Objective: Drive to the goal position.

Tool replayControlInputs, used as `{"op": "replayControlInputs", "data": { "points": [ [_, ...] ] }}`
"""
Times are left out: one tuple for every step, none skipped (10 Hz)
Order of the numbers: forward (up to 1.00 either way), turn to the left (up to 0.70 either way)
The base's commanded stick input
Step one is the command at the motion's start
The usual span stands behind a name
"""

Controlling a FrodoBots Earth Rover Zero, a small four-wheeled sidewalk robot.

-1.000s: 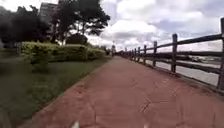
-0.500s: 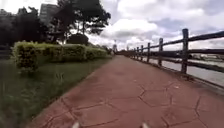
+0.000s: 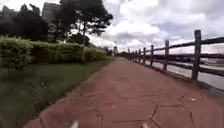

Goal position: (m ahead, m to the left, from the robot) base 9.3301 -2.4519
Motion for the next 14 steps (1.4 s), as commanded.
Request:
{"op": "replayControlInputs", "data": {
  "points": [
    [1.0, 0.0],
    [1.0, 0.0],
    [1.0, 0.0],
    [1.0, 0.0],
    [1.0, 0.0],
    [1.0, -0.06],
    [1.0, -0.27],
    [1.0, -0.13],
    [1.0, 0.0],
    [1.0, 0.0],
    [1.0, 0.0],
    [1.0, 0.0],
    [1.0, 0.0],
    [1.0, 0.0]
  ]
}}
